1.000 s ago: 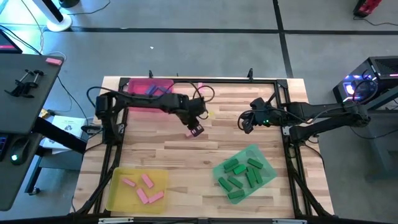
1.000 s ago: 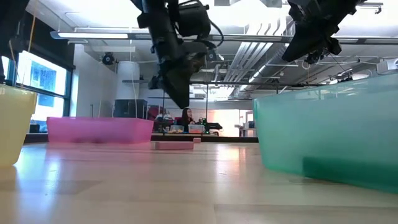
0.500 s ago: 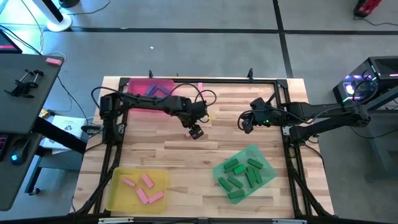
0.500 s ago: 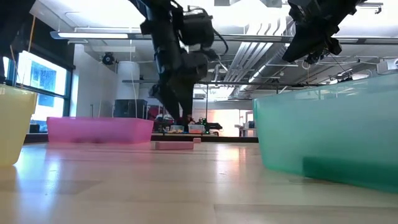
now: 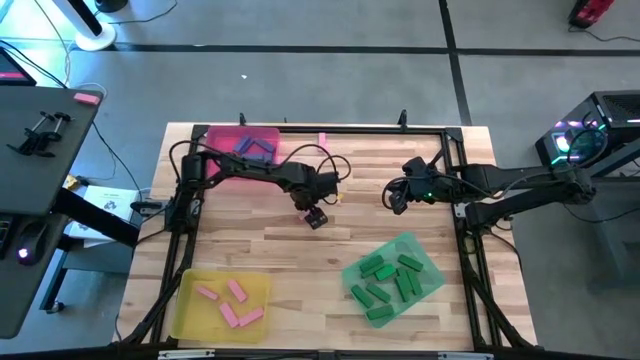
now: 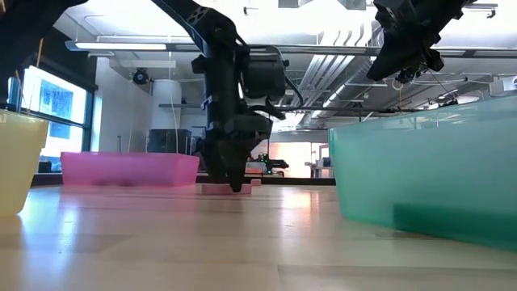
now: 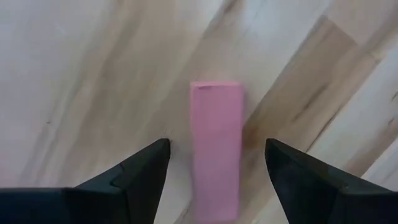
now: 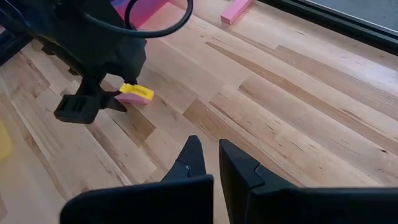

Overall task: Sort blocks
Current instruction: Put the pink block into the yellow bin

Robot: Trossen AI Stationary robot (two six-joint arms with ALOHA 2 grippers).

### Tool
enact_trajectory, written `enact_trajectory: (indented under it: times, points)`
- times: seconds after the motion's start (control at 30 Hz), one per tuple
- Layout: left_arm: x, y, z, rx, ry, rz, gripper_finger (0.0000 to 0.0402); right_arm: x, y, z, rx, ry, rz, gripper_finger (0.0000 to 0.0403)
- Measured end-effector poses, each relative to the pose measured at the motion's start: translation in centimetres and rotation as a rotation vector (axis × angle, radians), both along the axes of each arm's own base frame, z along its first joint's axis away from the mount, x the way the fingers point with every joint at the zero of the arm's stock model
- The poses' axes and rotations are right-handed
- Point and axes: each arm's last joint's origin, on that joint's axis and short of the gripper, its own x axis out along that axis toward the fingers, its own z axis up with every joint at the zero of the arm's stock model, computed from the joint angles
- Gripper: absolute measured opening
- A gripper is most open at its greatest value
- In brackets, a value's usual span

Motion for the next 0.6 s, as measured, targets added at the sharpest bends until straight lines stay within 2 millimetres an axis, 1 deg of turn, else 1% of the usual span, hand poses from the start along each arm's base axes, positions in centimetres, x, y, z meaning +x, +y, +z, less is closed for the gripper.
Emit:
enact_trajectory:
  times: [0.1, 0.17, 0.23, 0.27, 0.33, 0.37, 0.4, 0.47, 0.6]
  points:
    - [0.0, 0.0, -0.5, -0.004, 0.012, -0.049, 0.0253, 0.0, 0.0, 0.0, 0.000, 0.000, 0.000, 0.0000]
    - [0.0, -0.2, -0.6, -0.003, 0.017, -0.106, 0.0232, 0.0, 0.0, 0.0, -0.001, 0.000, 0.000, 0.0000]
    - [-0.2, -0.3, -0.2, 0.005, 0.019, -0.137, 0.0186, 0.0, 0.0, 0.0, -0.001, 0.000, 0.000, 0.0000]
    - [-0.3, -0.2, 0.1, 0.011, 0.022, -0.152, 0.0154, 0.0, 0.0, 0.0, -0.002, 0.001, 0.000, 0.0000]
    - [-0.7, -0.3, 0.8, 0.011, 0.020, -0.187, 0.0075, 0.0, 0.0, 0.0, -0.006, 0.003, 0.004, 0.0000]
    - [-0.9, -0.4, 1.5, -0.001, 0.013, -0.204, 0.0045, 0.0, 0.0, 0.0, -0.008, 0.004, 0.007, 0.0000]
    - [-1.2, -0.4, 2.4, -0.004, -0.005, -0.210, 0.0039, 0.0, 0.0, 0.0, -0.012, 0.006, 0.011, 0.0000]
    - [-1.5, -0.2, 5.1, 0.008, -0.096, -0.226, 0.0040, 0.0, 0.0, 0.0, -0.018, 0.010, 0.018, 0.0000]
    - [-3.7, 0.5, 11.0, 0.093, -0.247, -0.269, 0.0050, 0.0, 0.0, 0.0, -0.029, 0.013, 0.026, 0.0000]
